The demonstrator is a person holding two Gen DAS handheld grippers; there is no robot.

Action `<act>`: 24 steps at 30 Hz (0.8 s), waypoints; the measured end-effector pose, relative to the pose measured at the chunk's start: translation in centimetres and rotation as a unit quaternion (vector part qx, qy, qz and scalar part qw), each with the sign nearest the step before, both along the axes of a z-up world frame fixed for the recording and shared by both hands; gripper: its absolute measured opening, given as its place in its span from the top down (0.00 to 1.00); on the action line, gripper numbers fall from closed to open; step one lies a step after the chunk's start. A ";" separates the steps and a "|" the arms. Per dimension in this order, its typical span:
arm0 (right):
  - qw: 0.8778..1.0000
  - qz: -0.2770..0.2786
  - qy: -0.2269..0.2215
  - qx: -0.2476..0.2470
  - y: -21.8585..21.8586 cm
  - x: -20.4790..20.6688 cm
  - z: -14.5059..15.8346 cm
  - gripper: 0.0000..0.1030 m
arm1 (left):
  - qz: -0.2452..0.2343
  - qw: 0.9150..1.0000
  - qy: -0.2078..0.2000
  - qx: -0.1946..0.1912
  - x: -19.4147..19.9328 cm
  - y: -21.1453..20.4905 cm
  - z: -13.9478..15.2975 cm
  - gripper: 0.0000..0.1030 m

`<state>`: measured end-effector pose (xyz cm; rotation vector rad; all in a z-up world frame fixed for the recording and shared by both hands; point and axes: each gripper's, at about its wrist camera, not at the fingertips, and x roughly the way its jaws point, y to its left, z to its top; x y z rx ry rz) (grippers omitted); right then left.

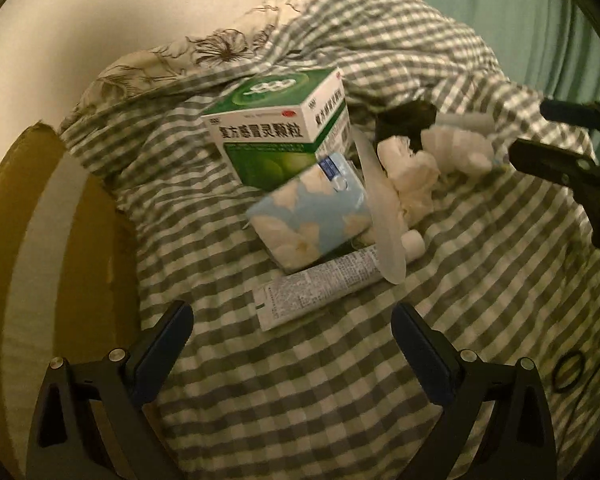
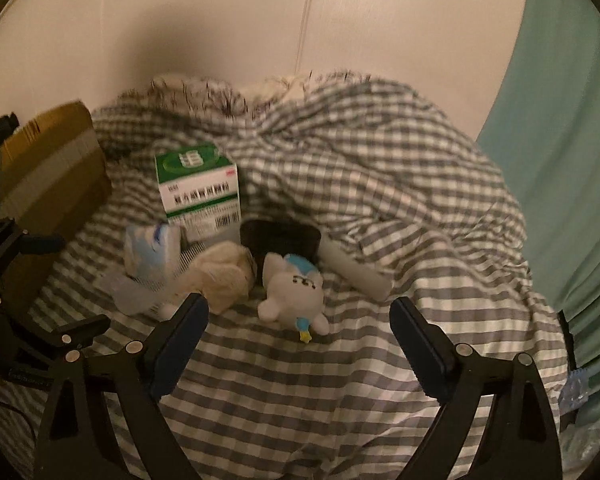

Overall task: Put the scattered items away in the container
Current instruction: 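Withdraw both tools from the box back toward the pile, then grasp the white toothpaste tube with the left tool while the right tool grasps the white plush toy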

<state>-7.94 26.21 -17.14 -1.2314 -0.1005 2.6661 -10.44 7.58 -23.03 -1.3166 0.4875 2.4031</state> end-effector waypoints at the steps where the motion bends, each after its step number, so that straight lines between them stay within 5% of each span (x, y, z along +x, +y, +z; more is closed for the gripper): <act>1: 1.000 0.000 -0.003 0.000 0.1 -0.2 -0.4 0.10 | -0.004 1.000 0.003 -0.005 -0.1 0.1 -0.4 0.01; 11: 0.999 -0.017 -0.044 -0.020 1.8 -2.7 -3.8 0.10 | -0.045 0.998 0.051 0.005 -1.7 1.3 -1.5 0.08; 15: 0.998 -0.009 -0.057 -0.013 1.5 -3.8 -4.7 0.17 | -0.065 0.997 0.022 0.021 -2.2 2.0 -2.7 0.21; 19: 0.997 -0.007 -0.075 -0.008 1.4 -4.6 -5.9 0.20 | -0.063 0.998 0.005 0.029 -2.8 2.3 -3.8 0.22; 22: 0.996 -0.013 -0.084 -0.011 1.6 -5.0 -6.6 0.33 | -0.068 0.997 -0.013 0.046 -3.1 2.0 -3.5 0.45; 24: 0.995 -0.009 -0.095 -0.005 1.5 -5.2 -7.0 0.50 | -0.082 0.995 -0.020 0.052 -2.9 2.1 -3.1 0.68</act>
